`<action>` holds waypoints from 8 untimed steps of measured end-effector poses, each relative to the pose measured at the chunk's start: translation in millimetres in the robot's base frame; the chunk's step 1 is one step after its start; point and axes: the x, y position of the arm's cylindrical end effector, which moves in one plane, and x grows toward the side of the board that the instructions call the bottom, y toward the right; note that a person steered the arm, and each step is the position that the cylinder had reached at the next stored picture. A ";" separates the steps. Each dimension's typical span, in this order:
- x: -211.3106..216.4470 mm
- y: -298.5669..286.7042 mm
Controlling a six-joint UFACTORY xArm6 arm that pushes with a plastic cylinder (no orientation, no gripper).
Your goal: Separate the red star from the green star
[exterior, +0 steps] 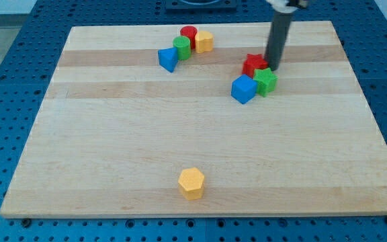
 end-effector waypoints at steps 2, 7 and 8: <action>-4.0 -60.7; 109.8 67.8; 100.6 39.7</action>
